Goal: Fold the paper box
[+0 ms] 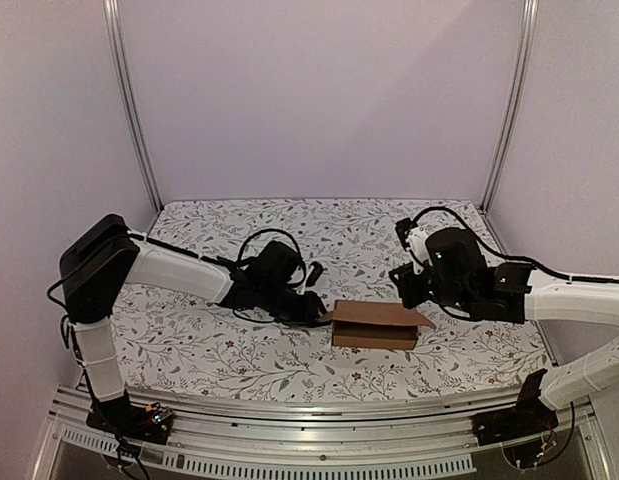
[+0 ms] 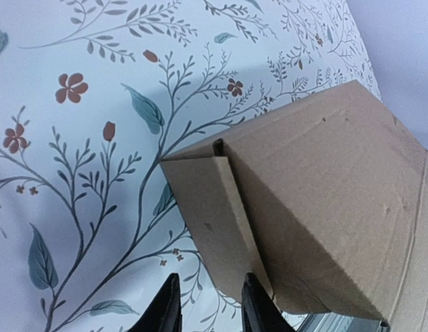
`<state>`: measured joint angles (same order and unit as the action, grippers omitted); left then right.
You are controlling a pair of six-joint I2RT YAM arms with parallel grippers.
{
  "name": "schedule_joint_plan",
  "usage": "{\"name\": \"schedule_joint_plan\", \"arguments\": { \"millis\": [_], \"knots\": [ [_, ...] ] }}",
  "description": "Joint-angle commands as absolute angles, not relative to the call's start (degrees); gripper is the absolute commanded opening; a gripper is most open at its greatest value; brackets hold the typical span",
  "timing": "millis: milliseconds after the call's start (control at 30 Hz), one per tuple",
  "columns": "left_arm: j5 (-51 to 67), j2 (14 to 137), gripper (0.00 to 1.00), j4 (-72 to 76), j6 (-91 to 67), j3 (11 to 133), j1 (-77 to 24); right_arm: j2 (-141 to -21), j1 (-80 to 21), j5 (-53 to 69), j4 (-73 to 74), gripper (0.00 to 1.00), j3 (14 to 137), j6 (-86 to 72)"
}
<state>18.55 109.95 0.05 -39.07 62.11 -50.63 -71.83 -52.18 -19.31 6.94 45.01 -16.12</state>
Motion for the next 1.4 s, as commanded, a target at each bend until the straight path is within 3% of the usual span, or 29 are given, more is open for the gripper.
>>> {"name": "schedule_joint_plan", "arguments": {
  "millis": [0,400,667,800,1000,1367],
  "knots": [
    [17.9,111.7,0.29,-2.6,-38.2,63.3,-51.0,-63.3,-50.5,-24.6,15.9,0.17,40.9,-15.0],
    [16.3,109.9,0.29,-5.1,-37.2,64.0,-51.2,-49.3,-45.8,-21.8,21.1,0.18,26.8,-26.4],
    [17.3,108.5,0.29,-4.6,-37.4,64.2,-51.2,-49.8,-38.5,-7.4,13.4,0.15,21.0,-30.7],
    [17.8,108.0,0.29,-4.6,-37.5,64.4,-51.2,-51.4,-37.2,-2.2,9.5,0.19,20.0,-32.2],
    [17.2,106.8,0.3,-5.5,-36.8,64.1,-50.4,-53.4,-35.8,2.9,4.8,0.28,18.8,-34.1],
    [21.2,107.7,0.3,-2.7,-37.4,64.5,-50.9,-58.1,-35.1,5.7,-0.3,0.29,18.2,-36.0]
  ]
}}
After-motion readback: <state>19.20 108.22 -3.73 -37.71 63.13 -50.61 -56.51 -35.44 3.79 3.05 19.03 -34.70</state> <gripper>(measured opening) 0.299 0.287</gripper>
